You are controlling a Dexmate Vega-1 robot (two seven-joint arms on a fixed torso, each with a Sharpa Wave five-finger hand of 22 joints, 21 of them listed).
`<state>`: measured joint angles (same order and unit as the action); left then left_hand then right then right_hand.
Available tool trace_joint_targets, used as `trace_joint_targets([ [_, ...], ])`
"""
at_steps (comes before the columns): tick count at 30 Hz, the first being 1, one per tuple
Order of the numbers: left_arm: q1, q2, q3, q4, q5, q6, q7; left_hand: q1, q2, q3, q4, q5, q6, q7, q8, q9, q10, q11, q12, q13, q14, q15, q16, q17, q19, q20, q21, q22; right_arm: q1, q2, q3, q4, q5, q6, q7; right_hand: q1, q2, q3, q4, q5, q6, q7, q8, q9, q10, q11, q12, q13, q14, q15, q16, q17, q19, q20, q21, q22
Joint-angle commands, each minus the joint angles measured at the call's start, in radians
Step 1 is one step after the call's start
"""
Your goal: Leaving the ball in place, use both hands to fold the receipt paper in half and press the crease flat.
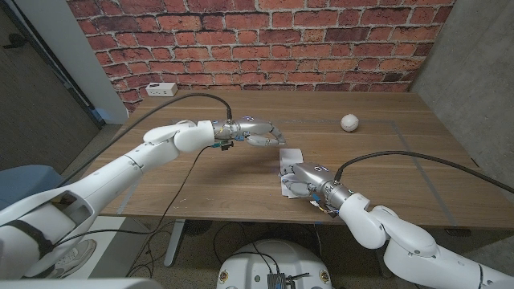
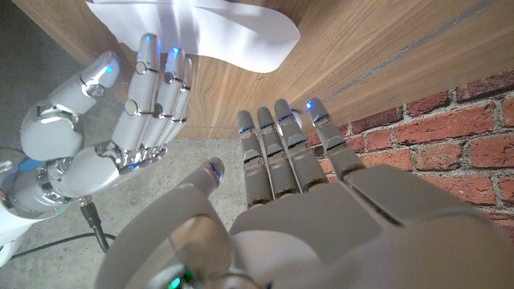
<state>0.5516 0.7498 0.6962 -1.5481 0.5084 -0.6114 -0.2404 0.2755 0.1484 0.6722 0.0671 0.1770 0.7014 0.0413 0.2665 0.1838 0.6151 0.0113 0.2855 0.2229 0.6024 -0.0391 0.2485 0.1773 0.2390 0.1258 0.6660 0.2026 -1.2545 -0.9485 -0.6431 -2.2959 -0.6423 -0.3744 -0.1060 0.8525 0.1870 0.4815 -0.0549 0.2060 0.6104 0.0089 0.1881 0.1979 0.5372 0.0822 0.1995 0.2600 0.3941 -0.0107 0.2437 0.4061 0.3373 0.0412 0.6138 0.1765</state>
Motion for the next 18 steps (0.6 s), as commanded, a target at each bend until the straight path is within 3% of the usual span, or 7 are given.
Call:
trace_joint_targets([
  [1,-0.011,0.013,0.035,-0.054,-0.024,0.071,-0.147,0.004,0.01,0.01,-0.003,-0.002,0.017,0.007,-0.002,0.003,0.021,-0.002,0.0,-0.001,-0.011,0.002,-0.012,0.004,-0.015,0.017,-0.002,0.006,-0.03,0.051,0.054,0.028,-0.042,-0.032,-0.114,-0.008,-0.003,-0.001,0.005,-0.005,-0.004,0.001,0.001,0.004,-0.006,-0.001,-0.001,-0.001,0.0,0.0,-0.001,0.003,0.005,0.004,-0.001,0.003],
  [4,-0.016,0.006,0.044,-0.041,-0.077,0.063,-0.184,-0.013,0.022,0.022,0.014,-0.002,-0.001,-0.014,-0.028,0.001,0.005,-0.026,-0.019,-0.008,-0.064,0.002,-0.04,0.007,-0.087,0.033,-0.027,0.004,-0.036,0.063,0.073,0.038,-0.044,-0.051,-0.143,-0.013,-0.006,-0.004,0.007,-0.005,-0.007,-0.001,0.001,0.004,-0.014,-0.009,-0.002,-0.002,-0.001,0.0,-0.001,0.002,0.006,0.003,-0.001,0.003],
  [11,-0.028,-0.017,0.064,0.008,-0.216,0.02,-0.263,-0.019,0.037,0.044,0.03,0.0,-0.04,0.0,-0.055,0.002,-0.036,-0.007,-0.044,-0.012,-0.061,0.006,-0.04,0.008,-0.073,0.033,-0.018,0.005,-0.023,0.073,0.089,0.061,-0.034,-0.05,-0.165,-0.011,-0.002,-0.003,0.003,-0.004,-0.014,-0.004,0.0,0.004,-0.024,-0.006,-0.004,-0.003,-0.008,-0.003,-0.002,0.002,0.002,0.002,-0.004,0.003],
  [15,-0.028,-0.027,0.071,0.019,-0.265,0.007,-0.293,-0.021,0.039,0.06,0.039,0.0,-0.047,0.007,-0.062,0.003,-0.036,0.0,-0.048,-0.013,-0.034,0.004,-0.032,0.007,-0.034,0.02,0.0,0.006,0.003,0.084,0.081,0.086,-0.029,-0.03,-0.168,-0.001,0.011,0.006,-0.001,-0.001,-0.018,-0.009,0.0,0.004,-0.031,-0.015,-0.003,-0.003,-0.011,-0.009,0.0,0.003,-0.002,-0.003,-0.007,0.003],
  [18,-0.029,-0.035,0.076,0.03,-0.289,-0.004,-0.309,-0.018,0.034,0.079,0.039,0.0,-0.037,0.011,-0.061,0.004,-0.021,0.001,-0.048,-0.014,-0.011,0.004,-0.032,0.002,0.014,-0.027,0.023,0.008,0.025,0.094,0.075,0.102,-0.026,-0.016,-0.168,0.004,0.016,0.011,-0.003,0.001,-0.02,-0.012,0.0,0.005,-0.032,-0.017,-0.002,-0.004,-0.012,-0.011,0.001,0.004,-0.004,-0.006,-0.008,0.003],
])
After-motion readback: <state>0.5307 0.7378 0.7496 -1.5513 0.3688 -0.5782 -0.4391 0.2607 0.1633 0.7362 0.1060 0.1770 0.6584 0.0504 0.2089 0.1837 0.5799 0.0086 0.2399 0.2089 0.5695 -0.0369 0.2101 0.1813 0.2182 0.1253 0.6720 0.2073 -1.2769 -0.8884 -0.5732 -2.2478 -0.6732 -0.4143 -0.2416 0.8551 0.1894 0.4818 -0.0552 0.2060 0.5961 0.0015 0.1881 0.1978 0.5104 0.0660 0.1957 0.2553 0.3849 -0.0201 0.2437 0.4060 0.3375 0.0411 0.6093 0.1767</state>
